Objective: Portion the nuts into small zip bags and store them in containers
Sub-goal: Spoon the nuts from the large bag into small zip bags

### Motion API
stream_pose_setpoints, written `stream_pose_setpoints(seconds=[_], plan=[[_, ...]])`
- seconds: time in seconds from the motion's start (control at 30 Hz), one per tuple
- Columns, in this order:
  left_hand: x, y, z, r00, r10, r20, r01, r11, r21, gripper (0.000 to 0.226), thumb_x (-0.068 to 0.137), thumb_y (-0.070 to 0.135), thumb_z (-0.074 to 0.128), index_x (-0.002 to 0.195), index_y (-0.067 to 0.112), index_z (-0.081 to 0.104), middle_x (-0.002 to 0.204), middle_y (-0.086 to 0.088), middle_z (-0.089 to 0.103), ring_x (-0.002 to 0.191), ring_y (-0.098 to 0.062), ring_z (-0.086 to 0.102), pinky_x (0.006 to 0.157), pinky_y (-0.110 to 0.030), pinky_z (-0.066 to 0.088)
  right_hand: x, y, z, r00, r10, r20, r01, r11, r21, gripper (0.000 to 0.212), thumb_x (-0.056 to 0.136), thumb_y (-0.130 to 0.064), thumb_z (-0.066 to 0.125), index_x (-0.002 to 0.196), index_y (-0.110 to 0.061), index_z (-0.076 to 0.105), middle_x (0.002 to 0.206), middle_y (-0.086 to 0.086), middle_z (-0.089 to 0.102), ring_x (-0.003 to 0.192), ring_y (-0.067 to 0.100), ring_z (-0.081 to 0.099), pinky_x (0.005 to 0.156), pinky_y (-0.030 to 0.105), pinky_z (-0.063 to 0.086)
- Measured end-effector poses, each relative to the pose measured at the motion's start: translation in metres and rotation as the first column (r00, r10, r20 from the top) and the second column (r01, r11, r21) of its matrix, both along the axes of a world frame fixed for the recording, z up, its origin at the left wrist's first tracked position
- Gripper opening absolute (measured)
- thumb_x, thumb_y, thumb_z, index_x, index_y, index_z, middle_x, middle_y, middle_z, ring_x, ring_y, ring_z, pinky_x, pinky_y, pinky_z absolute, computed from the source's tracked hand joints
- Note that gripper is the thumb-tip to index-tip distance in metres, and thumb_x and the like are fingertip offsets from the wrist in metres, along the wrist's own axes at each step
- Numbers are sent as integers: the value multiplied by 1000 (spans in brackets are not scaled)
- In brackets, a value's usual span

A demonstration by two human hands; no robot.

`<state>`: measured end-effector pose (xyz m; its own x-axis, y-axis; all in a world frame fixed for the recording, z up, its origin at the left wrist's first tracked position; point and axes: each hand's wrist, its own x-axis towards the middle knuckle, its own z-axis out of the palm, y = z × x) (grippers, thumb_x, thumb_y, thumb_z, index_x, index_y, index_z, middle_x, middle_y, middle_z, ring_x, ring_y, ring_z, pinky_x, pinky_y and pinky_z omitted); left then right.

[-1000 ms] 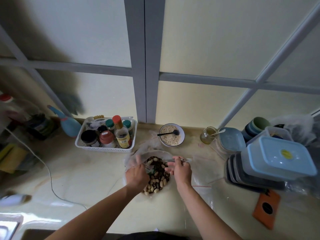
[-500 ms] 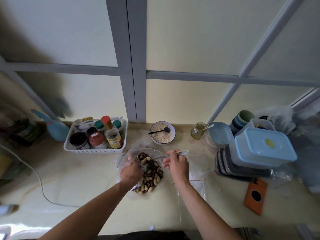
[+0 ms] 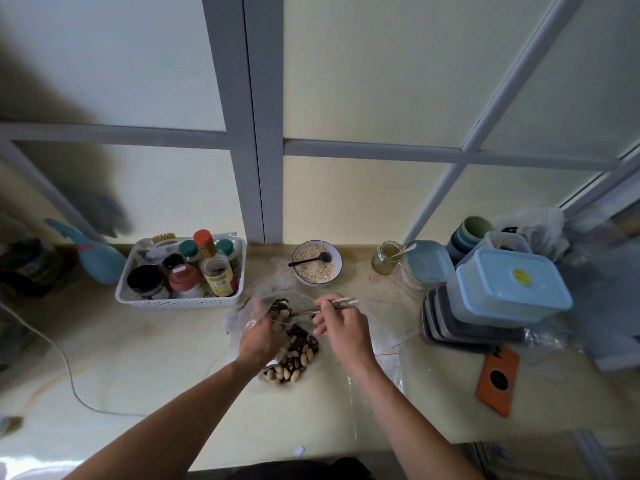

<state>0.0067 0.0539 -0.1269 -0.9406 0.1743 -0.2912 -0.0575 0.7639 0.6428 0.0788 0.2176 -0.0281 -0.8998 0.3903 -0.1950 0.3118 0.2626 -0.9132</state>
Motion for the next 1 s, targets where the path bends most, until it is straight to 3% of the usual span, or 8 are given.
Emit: stream_pose_setpoints(seconds=[0.1, 0.2, 0.33, 0.5, 0.57, 0.67, 0.83, 1.0], plan=[[-4, -5, -7, 1000, -14, -21, 14, 1000, 10, 53, 84, 32, 72, 127, 30, 41, 99, 8, 66, 77, -6, 65, 65, -28, 59, 5, -1, 0, 988, 151, -34, -150, 988, 25, 19, 98, -21, 58, 97, -28, 76, 76, -1, 73, 63, 12, 72, 67, 30, 59], [-5, -8, -4, 999, -34, -39, 35, 999, 21, 40, 85, 43, 70, 120, 30, 55, 104, 10, 67, 85, -12, 66, 75, -34, 58, 9, -4, 0, 954, 297, -42, -297, 955, 5, 18, 94, -17, 65, 101, -26, 80, 81, -1, 75, 65, 16, 73, 68, 28, 57], [-10, -14, -11, 997, 7, -78, -6, 1000, 13, 52, 78, 63, 65, 120, 34, 56, 108, 13, 68, 89, -10, 66, 78, -34, 58, 10, -5, 1, 933, 356, -46, -357, 934, -16, 17, 93, -14, 67, 102, -21, 80, 85, 1, 76, 68, 21, 73, 71, 27, 57], [-4, -11, -1, 991, 13, -137, 3, 993, 116, 34, 87, 47, 72, 114, 29, 64, 105, 15, 72, 89, -4, 67, 78, -30, 57, 8, -2, 9, 954, 206, -219, -210, 978, 2, 19, 93, -8, 66, 100, -19, 80, 83, -6, 75, 64, 18, 72, 63, 25, 53], [-2, -12, 3, 991, 23, -130, -4, 990, 140, 49, 82, 44, 78, 122, 29, 53, 108, 17, 67, 91, -4, 65, 77, -26, 52, 7, 0, 9, 953, 131, -271, -133, 991, 13, 19, 94, -8, 66, 99, -19, 80, 78, -6, 74, 62, 17, 71, 61, 28, 54], [-1, -15, 3, 989, 37, -145, -15, 988, 154, 66, 76, 41, 83, 126, 29, 42, 111, 11, 65, 94, -10, 67, 80, -34, 56, 5, 3, 6, 944, 78, -322, -69, 997, 38, 17, 96, -10, 65, 102, -19, 78, 79, -5, 74, 60, 16, 70, 59, 33, 55], [4, -10, 7, 983, 69, -172, -59, 996, 62, 49, 87, 50, 70, 126, 27, 52, 107, 11, 67, 88, -7, 61, 74, -27, 50, 1, 5, -5, 971, -12, -237, 43, 991, 128, 16, 99, -16, 62, 102, -21, 77, 78, -11, 75, 56, 5, 70, 56, 12, 48], [13, -7, 8, 982, 109, -158, -110, 994, -3, 32, 90, 37, 68, 119, 31, 56, 102, 14, 63, 84, -6, 61, 68, -21, 45, 2, -2, -21, 965, -112, -238, 163, 965, 204, 19, 102, -14, 57, 102, -16, 75, 72, -4, 73, 56, -6, 66, 57, 1, 40]])
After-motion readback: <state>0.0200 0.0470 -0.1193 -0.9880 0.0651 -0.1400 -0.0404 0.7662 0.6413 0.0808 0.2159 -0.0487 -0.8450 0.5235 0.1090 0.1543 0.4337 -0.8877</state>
